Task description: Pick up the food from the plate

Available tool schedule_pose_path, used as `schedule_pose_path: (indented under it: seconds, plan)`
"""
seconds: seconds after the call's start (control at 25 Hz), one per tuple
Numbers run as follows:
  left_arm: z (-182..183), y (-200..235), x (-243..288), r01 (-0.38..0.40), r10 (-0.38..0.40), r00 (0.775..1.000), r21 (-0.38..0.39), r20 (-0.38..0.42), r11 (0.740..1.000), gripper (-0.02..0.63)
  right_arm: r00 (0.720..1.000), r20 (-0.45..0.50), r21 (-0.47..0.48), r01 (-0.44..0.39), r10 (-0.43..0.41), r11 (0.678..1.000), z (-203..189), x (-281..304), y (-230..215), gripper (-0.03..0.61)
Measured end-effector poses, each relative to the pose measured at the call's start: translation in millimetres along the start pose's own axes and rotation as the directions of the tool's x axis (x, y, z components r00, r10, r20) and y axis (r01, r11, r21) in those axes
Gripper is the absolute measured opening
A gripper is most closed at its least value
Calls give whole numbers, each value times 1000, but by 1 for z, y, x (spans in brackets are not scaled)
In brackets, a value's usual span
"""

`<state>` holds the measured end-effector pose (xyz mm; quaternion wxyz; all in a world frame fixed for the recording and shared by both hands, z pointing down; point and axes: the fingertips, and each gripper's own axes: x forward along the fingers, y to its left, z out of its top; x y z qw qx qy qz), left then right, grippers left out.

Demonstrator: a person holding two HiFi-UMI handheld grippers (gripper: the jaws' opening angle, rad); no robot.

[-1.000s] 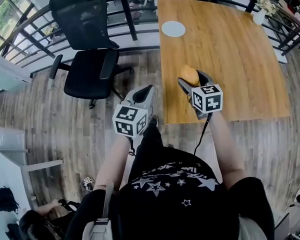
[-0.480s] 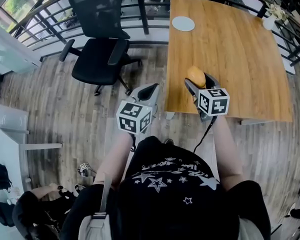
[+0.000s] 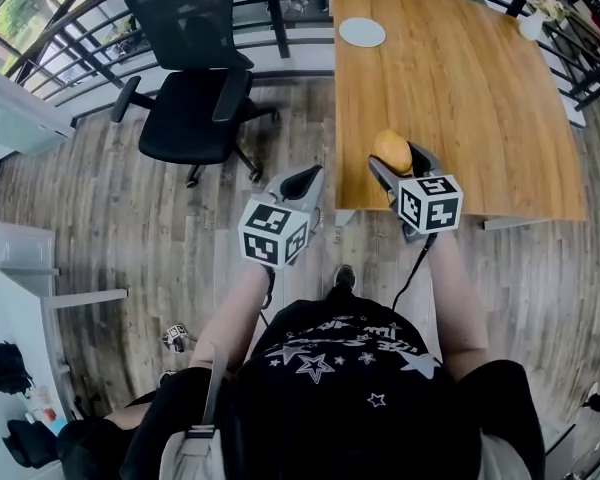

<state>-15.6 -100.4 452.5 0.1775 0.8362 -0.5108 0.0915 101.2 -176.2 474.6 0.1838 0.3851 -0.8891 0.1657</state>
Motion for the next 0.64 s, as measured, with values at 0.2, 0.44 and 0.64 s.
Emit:
schedule_pose_path:
  seconds: [0.2, 0.44, 0.64]
  plan:
    - [-3, -1, -26, 30, -30, 1000, 13, -5, 999, 0, 1000, 8, 7, 27, -27, 1000, -5, -16, 26, 348]
    - [-6, -17, -52, 71, -71, 997, 30, -4, 997, 0, 998, 25, 28, 61, -62, 998, -14, -45, 48, 348]
    - [-10, -31, -75, 99, -99, 995, 41, 0, 994, 0, 995, 41, 43, 84, -86, 996, -19, -66, 68, 348]
